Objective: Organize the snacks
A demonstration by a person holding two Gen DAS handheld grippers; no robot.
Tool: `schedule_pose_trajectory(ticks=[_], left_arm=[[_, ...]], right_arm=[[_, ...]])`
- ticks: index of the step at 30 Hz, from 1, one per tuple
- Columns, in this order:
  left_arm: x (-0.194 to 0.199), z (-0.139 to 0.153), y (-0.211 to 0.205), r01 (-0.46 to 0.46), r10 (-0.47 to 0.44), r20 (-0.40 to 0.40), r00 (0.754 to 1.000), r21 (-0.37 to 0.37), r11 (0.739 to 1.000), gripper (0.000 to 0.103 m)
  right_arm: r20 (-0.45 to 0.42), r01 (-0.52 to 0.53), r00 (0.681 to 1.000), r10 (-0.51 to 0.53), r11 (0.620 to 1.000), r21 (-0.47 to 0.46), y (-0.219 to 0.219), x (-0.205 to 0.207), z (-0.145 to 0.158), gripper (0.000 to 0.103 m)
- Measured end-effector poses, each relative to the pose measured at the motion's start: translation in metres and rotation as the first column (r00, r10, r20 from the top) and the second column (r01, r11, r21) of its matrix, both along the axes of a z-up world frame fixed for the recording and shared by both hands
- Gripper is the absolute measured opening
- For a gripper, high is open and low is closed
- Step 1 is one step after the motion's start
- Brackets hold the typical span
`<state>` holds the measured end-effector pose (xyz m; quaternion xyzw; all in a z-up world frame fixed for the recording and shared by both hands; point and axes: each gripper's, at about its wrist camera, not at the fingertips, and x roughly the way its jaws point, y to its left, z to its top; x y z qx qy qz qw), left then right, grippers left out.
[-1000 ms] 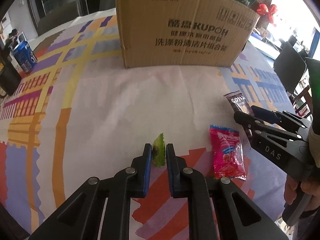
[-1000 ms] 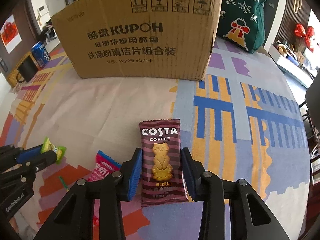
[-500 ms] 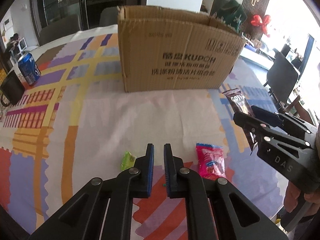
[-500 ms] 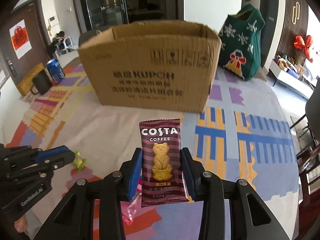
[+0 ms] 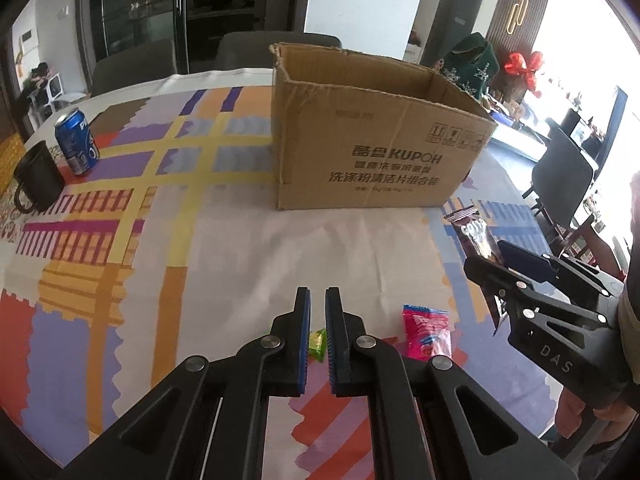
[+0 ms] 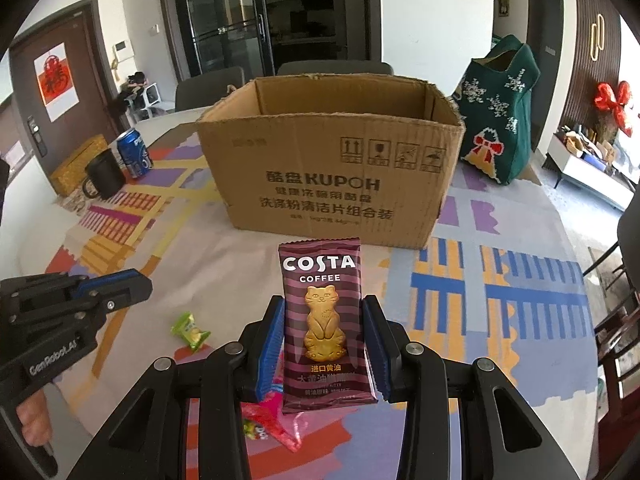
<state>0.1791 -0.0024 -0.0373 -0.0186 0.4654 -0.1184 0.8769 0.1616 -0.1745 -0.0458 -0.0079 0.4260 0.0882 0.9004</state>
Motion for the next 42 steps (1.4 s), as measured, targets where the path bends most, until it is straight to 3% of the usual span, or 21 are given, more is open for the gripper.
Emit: schedule_pose_trajectory(ticks=[5,7,8,15,26,27,31,35,42], left_arm=[[0.000,-0.006,-0.001,0.017,-0.017,-0.014,1.000,0.011,1.000,0.010],[0.002,-0.015,-0.002,0.019,-0.019,-0.040,0.999,0.016,1.000,0.038],[0.003,-0.019,-0.002,0.016,-0.015,-0.044,0.999,0.018,1.000,0.044],[0.013,-0.057,-0.006,0.039,-0.028,-0.136,0.990,0.079,0.996,0.060],[0.024,-0.086,-0.014,0.036,-0.014,-0.205,0.979,0.102,0.994,0.060],[0.024,-0.087,-0.014,0.034,-0.012,-0.207,0.978,0.103,0.994,0.058],[0.022,-0.086,-0.015,0.031,-0.009,-0.186,0.983,0.114,0.993,0.037],[0.020,-0.084,-0.014,0.035,-0.018,-0.191,0.982,0.086,0.996,0.033],[0.015,-0.058,-0.014,0.027,-0.018,-0.128,0.992,0.067,0.997,0.032]], right_arm=[[-0.009,-0.024,1.000,0.024,1.000,0.008,0.007,-0.001,-0.004,0.039],[-0.015,-0.031,0.999,0.031,0.999,0.007,0.009,-0.001,-0.006,0.039],[-0.019,-0.033,0.999,0.033,0.999,0.008,0.009,-0.001,-0.007,0.039],[-0.053,-0.046,0.998,0.044,0.999,-0.026,0.014,0.000,-0.019,0.039],[-0.091,-0.054,0.995,0.049,0.997,-0.050,0.018,0.004,-0.035,0.039],[-0.095,-0.052,0.994,0.047,0.997,-0.050,0.018,0.004,-0.036,0.039],[-0.104,-0.047,0.994,0.042,0.998,-0.048,0.017,0.006,-0.039,0.040],[-0.105,-0.046,0.994,0.041,0.998,-0.044,0.016,0.006,-0.039,0.040],[-0.096,-0.046,0.995,0.042,0.998,-0.034,0.015,0.005,-0.034,0.040]])
